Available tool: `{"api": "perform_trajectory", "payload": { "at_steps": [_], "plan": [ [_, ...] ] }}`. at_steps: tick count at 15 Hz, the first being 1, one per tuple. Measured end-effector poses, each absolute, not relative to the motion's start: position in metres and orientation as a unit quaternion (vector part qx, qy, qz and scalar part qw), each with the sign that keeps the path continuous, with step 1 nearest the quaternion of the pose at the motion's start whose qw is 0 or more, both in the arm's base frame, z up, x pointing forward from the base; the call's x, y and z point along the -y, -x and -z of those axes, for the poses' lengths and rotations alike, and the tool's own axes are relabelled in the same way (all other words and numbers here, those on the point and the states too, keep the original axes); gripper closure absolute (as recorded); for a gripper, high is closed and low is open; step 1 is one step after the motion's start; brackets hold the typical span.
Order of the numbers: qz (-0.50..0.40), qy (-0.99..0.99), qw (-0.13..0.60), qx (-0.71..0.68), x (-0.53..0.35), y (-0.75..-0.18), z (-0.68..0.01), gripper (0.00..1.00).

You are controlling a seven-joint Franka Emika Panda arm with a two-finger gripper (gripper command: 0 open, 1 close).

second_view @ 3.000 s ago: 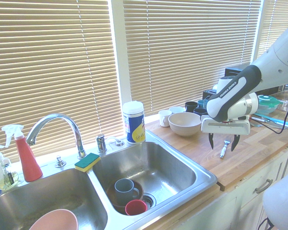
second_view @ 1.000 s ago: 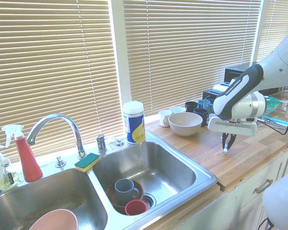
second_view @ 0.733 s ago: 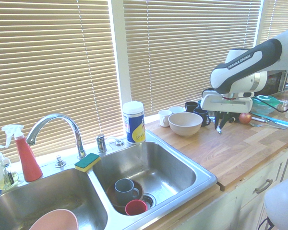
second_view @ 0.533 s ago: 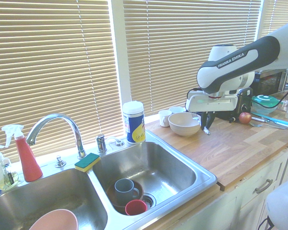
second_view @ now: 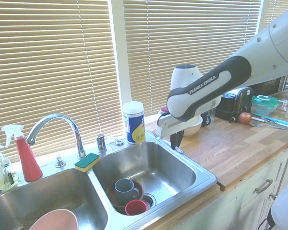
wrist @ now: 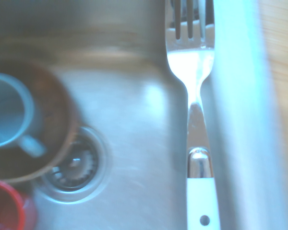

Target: Put the fork into the sink

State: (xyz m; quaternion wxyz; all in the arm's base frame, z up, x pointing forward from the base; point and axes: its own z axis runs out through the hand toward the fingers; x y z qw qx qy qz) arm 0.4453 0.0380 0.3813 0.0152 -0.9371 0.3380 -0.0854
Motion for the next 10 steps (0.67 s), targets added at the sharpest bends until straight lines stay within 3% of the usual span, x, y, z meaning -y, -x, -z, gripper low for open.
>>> {"api": "perform_trajectory", "payload": {
  "at_steps": [10],
  "plan": [
    [0.046,0.949,-0.007,-0.312,-0.124,-0.470,-0.253,1.00]
  ]
}}
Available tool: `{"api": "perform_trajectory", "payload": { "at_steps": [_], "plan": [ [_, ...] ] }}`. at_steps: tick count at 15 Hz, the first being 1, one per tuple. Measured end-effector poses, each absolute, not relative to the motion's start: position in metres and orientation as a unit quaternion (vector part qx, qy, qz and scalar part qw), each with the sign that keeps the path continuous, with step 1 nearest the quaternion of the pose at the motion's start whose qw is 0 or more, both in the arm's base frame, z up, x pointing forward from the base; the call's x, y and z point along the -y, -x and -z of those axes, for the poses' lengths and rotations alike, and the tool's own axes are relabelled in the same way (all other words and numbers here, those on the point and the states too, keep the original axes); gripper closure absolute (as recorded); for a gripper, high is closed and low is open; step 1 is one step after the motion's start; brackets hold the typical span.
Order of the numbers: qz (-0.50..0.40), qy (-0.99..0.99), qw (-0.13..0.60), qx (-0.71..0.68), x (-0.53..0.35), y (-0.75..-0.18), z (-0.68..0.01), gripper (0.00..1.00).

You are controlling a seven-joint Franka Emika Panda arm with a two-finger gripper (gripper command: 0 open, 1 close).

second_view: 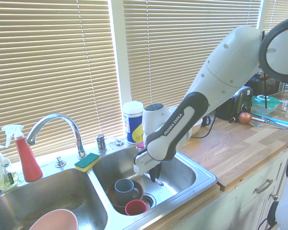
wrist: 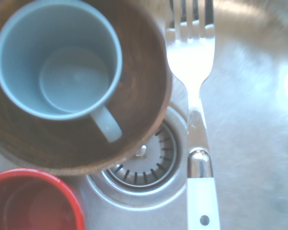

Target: Put the fork into the sink

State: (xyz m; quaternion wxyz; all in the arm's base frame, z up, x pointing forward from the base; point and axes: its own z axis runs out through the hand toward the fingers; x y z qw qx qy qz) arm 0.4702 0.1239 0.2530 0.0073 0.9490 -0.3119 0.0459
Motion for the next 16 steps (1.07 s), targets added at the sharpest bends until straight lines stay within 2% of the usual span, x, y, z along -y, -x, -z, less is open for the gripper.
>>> {"api": "perform_trajectory", "payload": {
  "at_steps": [6,7,11,16],
  "plan": [
    [-0.036,-0.943,0.008,0.329,-0.134,-0.487,-0.212,1.00],
    [-0.032,-0.941,0.011,0.336,-0.129,-0.491,-0.202,0.00],
    [0.001,-0.936,0.000,0.352,-0.128,-0.501,-0.176,0.00],
    [0.001,-0.936,-0.004,0.353,-0.129,-0.507,-0.176,0.00]
  ]
}}
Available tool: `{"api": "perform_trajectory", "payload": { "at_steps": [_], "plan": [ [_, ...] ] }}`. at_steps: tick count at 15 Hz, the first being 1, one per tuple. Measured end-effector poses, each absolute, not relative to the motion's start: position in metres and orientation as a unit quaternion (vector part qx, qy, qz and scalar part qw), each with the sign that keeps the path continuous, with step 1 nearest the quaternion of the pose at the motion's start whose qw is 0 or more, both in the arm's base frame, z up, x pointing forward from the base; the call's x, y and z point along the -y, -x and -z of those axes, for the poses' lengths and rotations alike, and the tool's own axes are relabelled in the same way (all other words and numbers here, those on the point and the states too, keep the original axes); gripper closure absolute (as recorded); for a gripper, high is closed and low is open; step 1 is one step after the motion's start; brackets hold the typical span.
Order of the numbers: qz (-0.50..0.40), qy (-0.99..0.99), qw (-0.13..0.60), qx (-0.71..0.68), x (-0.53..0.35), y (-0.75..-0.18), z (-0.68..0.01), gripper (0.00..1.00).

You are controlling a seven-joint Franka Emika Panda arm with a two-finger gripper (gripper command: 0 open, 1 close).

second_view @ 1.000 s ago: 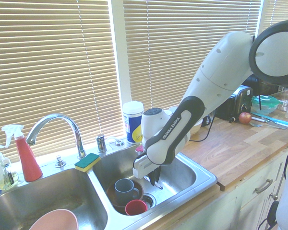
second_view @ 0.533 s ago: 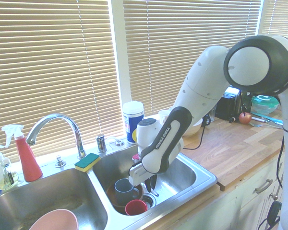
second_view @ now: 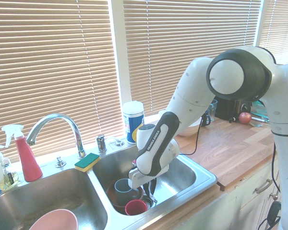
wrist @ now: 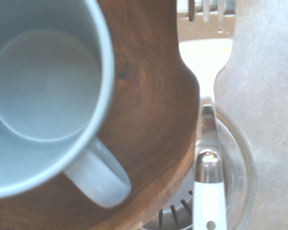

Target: Put the fork into the sink

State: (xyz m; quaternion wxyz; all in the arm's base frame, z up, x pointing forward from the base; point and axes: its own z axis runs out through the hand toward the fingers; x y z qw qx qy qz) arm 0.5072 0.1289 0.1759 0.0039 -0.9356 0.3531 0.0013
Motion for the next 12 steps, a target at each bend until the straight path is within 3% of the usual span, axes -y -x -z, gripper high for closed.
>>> {"api": "perform_trajectory", "payload": {
  "at_steps": [7,12],
  "plan": [
    [0.013,0.937,0.012,-0.348,-0.135,-0.511,-0.193,0.00],
    [0.054,0.939,0.030,-0.339,-0.132,-0.512,-0.316,0.00]
  ]
}}
